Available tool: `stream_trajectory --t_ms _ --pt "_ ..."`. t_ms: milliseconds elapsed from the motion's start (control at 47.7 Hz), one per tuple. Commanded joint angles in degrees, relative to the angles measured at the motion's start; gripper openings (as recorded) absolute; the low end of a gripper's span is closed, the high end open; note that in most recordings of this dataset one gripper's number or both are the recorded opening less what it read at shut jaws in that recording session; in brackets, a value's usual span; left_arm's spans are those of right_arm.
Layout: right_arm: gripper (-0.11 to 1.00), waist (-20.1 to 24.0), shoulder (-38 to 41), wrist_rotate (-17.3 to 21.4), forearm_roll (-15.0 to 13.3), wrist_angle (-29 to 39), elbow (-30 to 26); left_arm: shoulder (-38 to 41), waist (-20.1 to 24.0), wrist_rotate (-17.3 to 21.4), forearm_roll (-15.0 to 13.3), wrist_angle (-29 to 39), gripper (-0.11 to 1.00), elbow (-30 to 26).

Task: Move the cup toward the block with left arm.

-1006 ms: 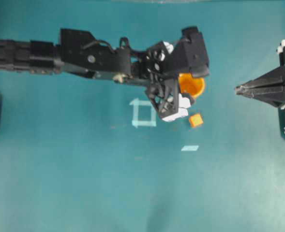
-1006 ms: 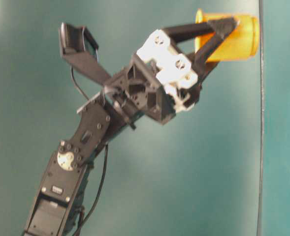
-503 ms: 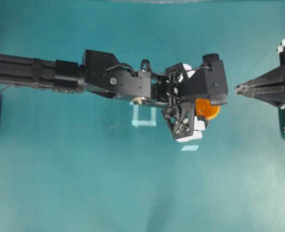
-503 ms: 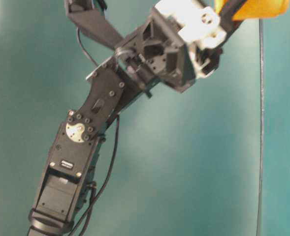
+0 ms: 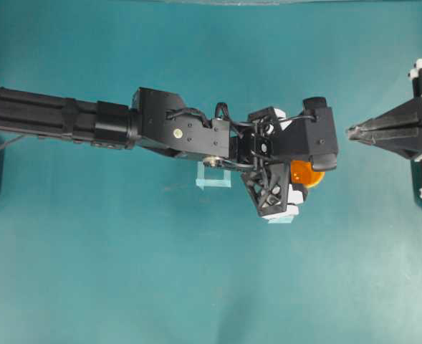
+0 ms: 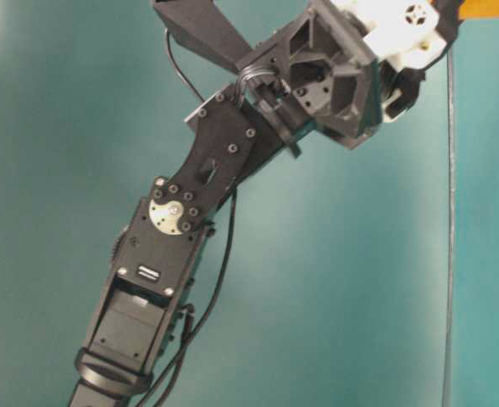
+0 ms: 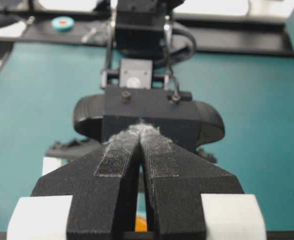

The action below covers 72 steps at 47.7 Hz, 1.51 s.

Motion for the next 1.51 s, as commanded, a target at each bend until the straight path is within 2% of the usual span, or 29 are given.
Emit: stream_trajectory --t_ms 0,398,1488 --pt "0.00 0.1 0.1 -0.1 -0.1 -0.6 -1.8 -1.1 -0.1 0.1 -0.1 -1.0 0.69 -0.9" --pt "0.00 0.0 0.1 0.0 -0.1 -0.6 -1.8 -0.9 0.8 0.2 -0.1 -2.2 0.69 1.0" --pt "0.00 0.1 0.4 0.0 -0.1 -0.6 -1.7 -0.4 0.8 -0.3 -0.1 -2.3 0.69 1.1"
